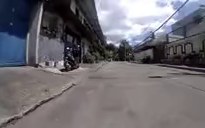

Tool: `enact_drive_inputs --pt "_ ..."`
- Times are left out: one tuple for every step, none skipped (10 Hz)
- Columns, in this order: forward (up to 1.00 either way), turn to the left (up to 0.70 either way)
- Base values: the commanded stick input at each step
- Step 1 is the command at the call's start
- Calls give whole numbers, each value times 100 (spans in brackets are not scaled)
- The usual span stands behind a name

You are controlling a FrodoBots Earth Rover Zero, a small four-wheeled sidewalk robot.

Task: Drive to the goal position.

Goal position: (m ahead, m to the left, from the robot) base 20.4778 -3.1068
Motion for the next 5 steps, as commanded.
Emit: enact_drive_inputs --pt "85 0" --pt "85 0" --pt "85 0" --pt "85 0" --pt "85 0"
